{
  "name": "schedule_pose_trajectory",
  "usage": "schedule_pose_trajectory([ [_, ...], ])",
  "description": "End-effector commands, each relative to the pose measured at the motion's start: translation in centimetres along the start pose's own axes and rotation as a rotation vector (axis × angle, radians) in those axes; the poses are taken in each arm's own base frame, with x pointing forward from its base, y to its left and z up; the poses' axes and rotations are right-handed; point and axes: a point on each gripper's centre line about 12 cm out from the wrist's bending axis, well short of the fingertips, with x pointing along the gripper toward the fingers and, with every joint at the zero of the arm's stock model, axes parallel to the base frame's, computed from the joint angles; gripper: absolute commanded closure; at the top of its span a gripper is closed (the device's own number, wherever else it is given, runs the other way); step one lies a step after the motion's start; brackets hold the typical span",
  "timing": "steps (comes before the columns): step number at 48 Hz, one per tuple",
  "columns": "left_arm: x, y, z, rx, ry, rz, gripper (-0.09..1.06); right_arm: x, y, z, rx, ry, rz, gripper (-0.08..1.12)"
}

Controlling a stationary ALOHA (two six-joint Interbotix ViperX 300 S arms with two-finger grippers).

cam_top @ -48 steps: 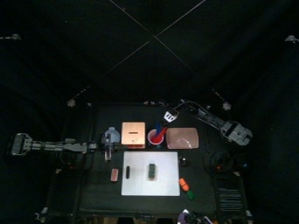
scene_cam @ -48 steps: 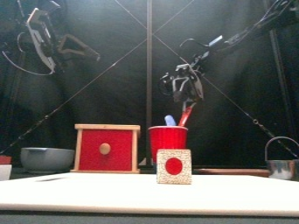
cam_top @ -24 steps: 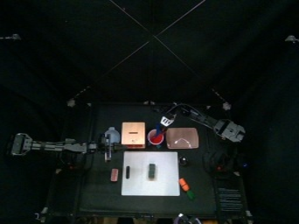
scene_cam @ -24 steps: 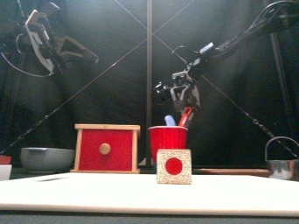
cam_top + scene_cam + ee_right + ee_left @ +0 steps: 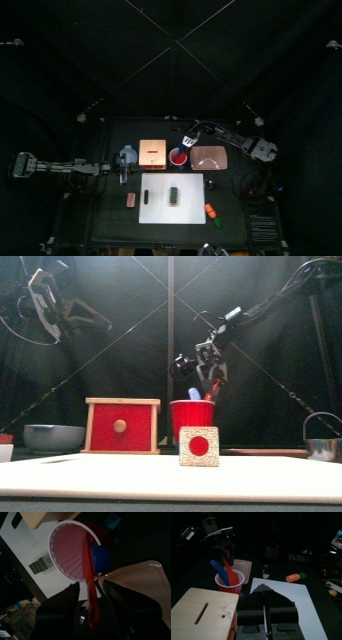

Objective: Cut the sushi into 4 pieces with the knife
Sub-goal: Pick up the knife at its handle with right hand

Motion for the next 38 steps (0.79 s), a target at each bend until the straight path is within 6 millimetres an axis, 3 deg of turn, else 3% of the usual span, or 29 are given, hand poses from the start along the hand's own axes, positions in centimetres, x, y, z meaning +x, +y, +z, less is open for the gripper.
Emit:
schedule_pose_trajectory([
  [1, 0.1, 0.0, 0.6, -0.001, -0.022, 0.000, 1.00, -1.1, 0.5, 0.4, -0.011, -0.034, -0.001, 0.33],
  [26, 0.0, 0.1, 0.2, 0.000, -0.013, 0.003, 1.00, -1.7, 1.0, 0.9, -0.013, -0.032, 0.014, 0.68],
  [38, 0.0, 0.1, 0.2, 0.000, -0.011, 0.003, 1.00, -3.0, 2.5, 0.8, -0.050, -0.025, 0.022, 0.86],
])
